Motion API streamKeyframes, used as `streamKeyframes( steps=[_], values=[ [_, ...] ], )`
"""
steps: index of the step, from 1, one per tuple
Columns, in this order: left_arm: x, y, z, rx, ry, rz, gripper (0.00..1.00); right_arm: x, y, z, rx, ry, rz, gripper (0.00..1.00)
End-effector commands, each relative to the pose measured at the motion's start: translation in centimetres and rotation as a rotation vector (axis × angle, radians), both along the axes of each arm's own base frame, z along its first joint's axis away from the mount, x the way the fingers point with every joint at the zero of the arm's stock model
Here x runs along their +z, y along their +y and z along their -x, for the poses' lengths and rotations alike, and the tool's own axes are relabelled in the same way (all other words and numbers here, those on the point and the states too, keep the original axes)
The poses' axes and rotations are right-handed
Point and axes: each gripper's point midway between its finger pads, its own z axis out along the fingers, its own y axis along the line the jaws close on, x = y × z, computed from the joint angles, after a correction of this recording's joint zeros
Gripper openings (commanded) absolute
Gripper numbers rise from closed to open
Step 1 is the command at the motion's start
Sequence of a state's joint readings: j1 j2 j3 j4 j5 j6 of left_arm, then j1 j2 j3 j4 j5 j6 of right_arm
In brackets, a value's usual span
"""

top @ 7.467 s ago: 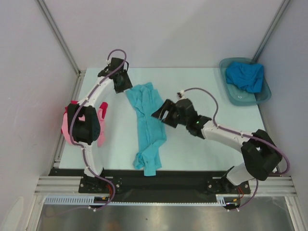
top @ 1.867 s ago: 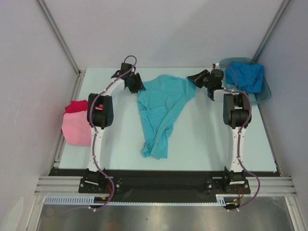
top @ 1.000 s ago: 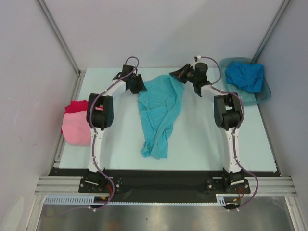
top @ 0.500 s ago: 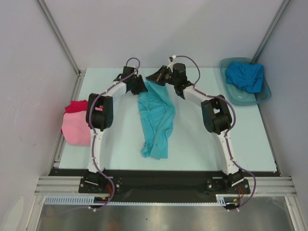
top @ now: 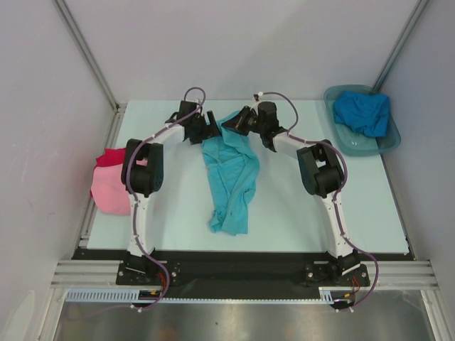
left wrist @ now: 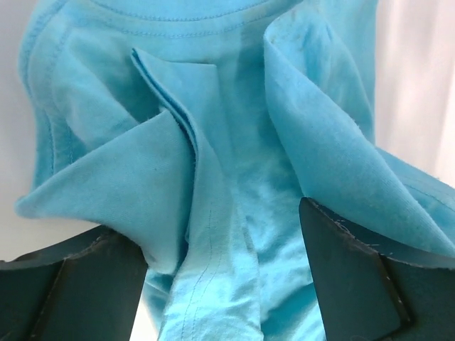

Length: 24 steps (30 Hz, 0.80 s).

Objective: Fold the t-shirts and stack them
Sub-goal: Fold the tshirt

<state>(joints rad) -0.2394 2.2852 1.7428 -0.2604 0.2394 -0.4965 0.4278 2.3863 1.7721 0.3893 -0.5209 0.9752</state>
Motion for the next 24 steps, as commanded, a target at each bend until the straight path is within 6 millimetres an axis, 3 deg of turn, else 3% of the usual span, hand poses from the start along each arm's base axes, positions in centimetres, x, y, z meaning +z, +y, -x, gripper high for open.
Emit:
streamKeyframes(
  steps=[1, 14, 18, 20, 21, 22, 24],
  values=[
    [0.1, 2.6, 0.7, 0.057, 0.034, -0.044, 0.88, 2.9, 0.1, 0.1, 0.001, -0.076, -0.035, 0.00],
    [5.3, 10.5, 0.3, 0.280, -0.030, -0.164, 0.89, 1.4, 0.4, 0.7, 0.011, -0.049, -0.041, 0.00],
    [7.1, 11.0, 0.2, 0.285, -0.063, -0.145, 0.89, 0.8, 1.8, 0.8, 0.029, -0.035, -0.056, 0.00],
    [7.9, 10.9, 0.4, 0.273, -0.072, -0.124, 0.89, 0.7, 3.4, 0.6, 0.048, -0.027, -0.072, 0.00],
    [8.1, 10.8, 0.4, 0.266, -0.077, -0.117, 0.89, 0.9, 4.0, 0.5, 0.056, -0.029, -0.080, 0.00],
    [8.5, 10.4, 0.5, 0.250, -0.083, -0.099, 0.90, 2.4, 4.8, 0.0, 0.063, -0.053, -0.103, 0.00],
    [9.0, 10.3, 0.7, 0.240, -0.091, -0.094, 0.89, 1.2, 6.2, -0.1, 0.084, -0.025, -0.101, 0.00]
  ],
)
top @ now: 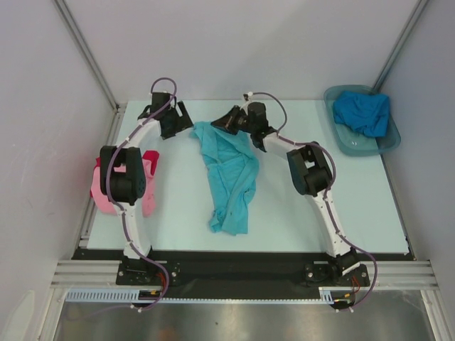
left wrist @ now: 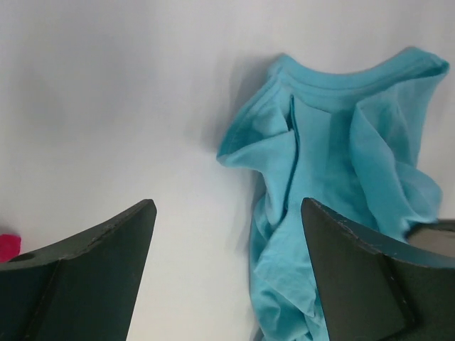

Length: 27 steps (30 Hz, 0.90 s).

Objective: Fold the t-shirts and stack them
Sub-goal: Fold the tshirt

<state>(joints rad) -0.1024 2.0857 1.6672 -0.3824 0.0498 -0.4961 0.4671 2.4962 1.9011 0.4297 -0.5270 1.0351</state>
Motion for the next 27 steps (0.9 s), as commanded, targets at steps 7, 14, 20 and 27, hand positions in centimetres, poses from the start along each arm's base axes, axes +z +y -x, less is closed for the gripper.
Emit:
streamKeyframes(
  steps=[7, 14, 20, 27],
  values=[
    [4.0, -0.5, 1.2, -0.056, -0.072, 0.041, 0.90, 1.8, 5.6, -1.3, 0.058, -0.013, -0.080, 0.00],
    [3.9, -0.4, 2.0, -0.066, -0.076, 0.041, 0.89, 1.0, 4.2, -1.8, 0.006, -0.002, -0.063, 1.00],
    [3.8, -1.3, 3.2, -0.076, -0.081, 0.096, 0.89, 4.4, -0.2, -3.0, -0.089, -0.071, 0.007, 1.00],
    [6.6, -3.8, 4.5, -0.144, -0.155, 0.153, 0.90, 10.2, -8.1, -3.0, -0.220, -0.143, 0.079, 1.00]
  ],
)
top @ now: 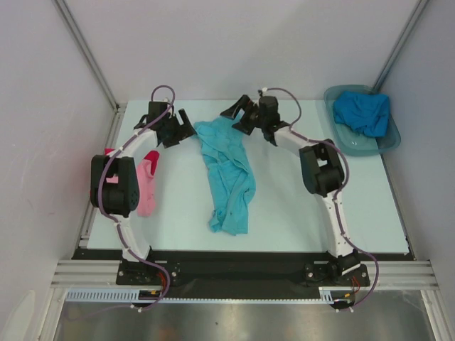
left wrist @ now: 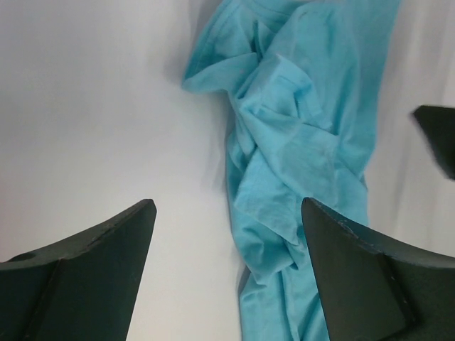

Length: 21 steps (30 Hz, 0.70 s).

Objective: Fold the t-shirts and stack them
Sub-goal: Fold the tshirt

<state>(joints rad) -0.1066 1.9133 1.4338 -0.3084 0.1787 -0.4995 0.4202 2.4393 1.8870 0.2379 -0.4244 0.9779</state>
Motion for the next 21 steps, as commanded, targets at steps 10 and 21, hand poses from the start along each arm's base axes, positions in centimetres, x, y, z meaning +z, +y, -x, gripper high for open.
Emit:
streamKeyframes(
  steps=[10, 21],
  values=[
    [8.0, -5.2, 3.7, -0.142, -0.213, 0.099, 0.90, 17.2, -8.4, 5.5, -0.031, -0.300, -0.089, 1.00],
    [6.0, -11.4, 10.6, -0.264, -0.203, 0.128, 0.90, 5.7, -12.1, 17.3, -0.047, -0.064, -0.072, 1.00]
  ],
)
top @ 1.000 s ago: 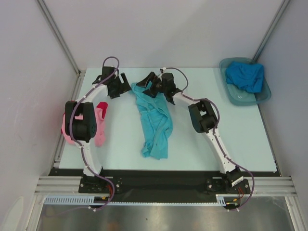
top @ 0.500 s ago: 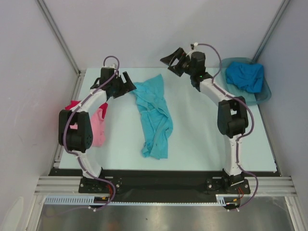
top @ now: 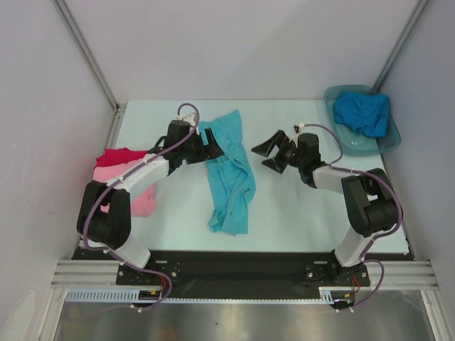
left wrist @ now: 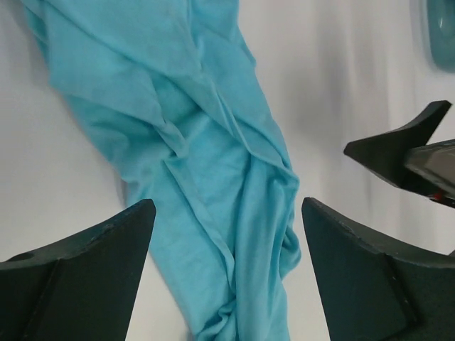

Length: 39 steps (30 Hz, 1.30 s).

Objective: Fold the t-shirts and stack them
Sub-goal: Fold the tshirt

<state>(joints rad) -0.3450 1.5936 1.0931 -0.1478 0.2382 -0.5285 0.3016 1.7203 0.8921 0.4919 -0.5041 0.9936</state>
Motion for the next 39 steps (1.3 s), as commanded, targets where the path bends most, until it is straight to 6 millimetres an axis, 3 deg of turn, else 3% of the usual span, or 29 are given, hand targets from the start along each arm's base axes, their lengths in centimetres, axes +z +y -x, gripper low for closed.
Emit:
streamKeyframes(
  steps=[1, 2, 9, 13, 18, 22, 25, 34, 39],
  values=[
    [1.5, -1.8, 2.0, -0.014, -0.061, 0.050, 0.90, 2.2, -0.5, 2.2, 0.000, -0.096, -0.024, 1.00],
    [2.2, -2.1, 2.5, -0.018, -0.081, 0.057, 0.90, 1.3, -0.5, 3.3, 0.005, -0.082, -0.011, 1.00],
    [0.7, -4.2, 8.1, -0.069, -0.071, 0.044, 0.90, -1.7, 0.8, 6.7, 0.069, -0.046, 0.052, 1.00],
    [-0.7, -6.2, 11.0, -0.128, -0.057, 0.034, 0.90, -2.9, 1.6, 7.6, 0.081, -0.034, 0.071, 1.00],
    [-3.6, -6.8, 14.0, -0.153, -0.027, -0.028, 0.89, -3.8, 0.3, 7.9, 0.063, -0.027, 0.095, 1.00],
    [-5.8, -5.8, 16.7, -0.152, -0.014, -0.077, 0.89, -4.4, -1.1, 7.8, 0.057, -0.024, 0.114, 1.00],
    [-5.9, -5.2, 18.1, -0.151, -0.019, -0.074, 0.89, -4.9, -1.4, 7.4, 0.054, -0.014, 0.115, 0.97],
    [-3.2, -1.9, 20.6, -0.106, -0.056, -0.129, 0.88, -5.1, 1.1, 6.8, 0.111, -0.017, 0.123, 0.94],
    [-4.6, -0.2, 22.3, -0.075, -0.023, -0.138, 0.88, -4.9, 2.5, 6.7, 0.134, -0.021, 0.114, 0.89]
  ],
)
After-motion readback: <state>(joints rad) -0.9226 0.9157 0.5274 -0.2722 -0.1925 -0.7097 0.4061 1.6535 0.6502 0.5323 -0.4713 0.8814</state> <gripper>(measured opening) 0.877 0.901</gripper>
